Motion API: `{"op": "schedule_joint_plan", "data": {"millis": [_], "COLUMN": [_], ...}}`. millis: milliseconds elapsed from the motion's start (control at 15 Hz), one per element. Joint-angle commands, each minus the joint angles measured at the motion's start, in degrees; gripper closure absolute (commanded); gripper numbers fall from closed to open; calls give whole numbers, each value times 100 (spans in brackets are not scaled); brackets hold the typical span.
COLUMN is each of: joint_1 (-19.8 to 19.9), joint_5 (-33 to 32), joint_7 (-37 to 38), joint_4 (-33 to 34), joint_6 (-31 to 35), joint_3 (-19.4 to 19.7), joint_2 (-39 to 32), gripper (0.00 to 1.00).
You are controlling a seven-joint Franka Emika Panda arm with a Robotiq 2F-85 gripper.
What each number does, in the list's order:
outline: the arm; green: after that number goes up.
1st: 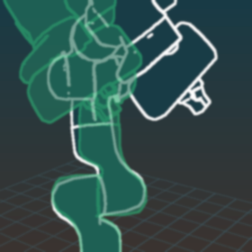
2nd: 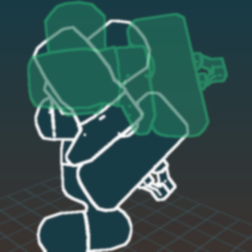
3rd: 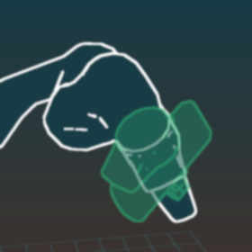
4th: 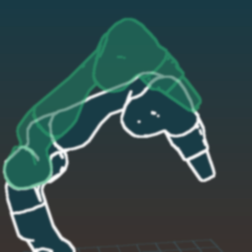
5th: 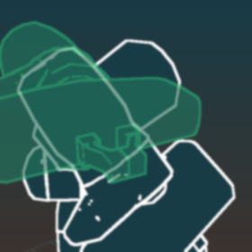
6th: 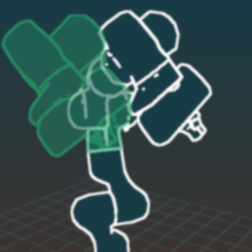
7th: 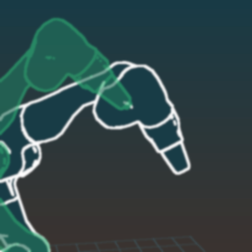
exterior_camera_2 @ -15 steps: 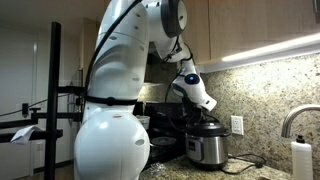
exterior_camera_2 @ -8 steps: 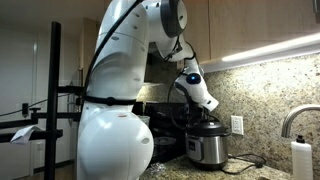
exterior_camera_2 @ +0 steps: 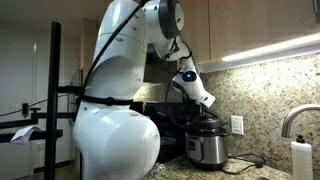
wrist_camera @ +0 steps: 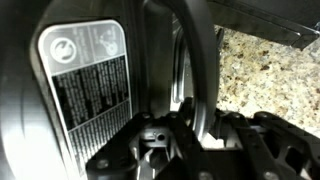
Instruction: Pick up the lid from the stove and put it on the pressure cooker.
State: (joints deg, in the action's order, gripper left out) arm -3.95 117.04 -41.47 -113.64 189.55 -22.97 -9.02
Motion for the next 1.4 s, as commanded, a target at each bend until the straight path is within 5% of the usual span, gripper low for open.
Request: {"op": "schedule_joint_plan", "data": {"millis": [0,467,800,1067,1333], "joint_1": [-359,-833,-1542,-2426,-3732], "joint_5": [207,935,1755,2633,3938], "joint_7": [-116,-413,-1226,-2174,-3443], "joint_4": [170,179,248,331,453], "joint_6": [-57,-616,-623,-676,-875], "joint_3": [436,1387,2221,3295,4946], "joint_2": [-56,-186,-139,-106,-256], "gripper": [97,97,97,97,97]}}
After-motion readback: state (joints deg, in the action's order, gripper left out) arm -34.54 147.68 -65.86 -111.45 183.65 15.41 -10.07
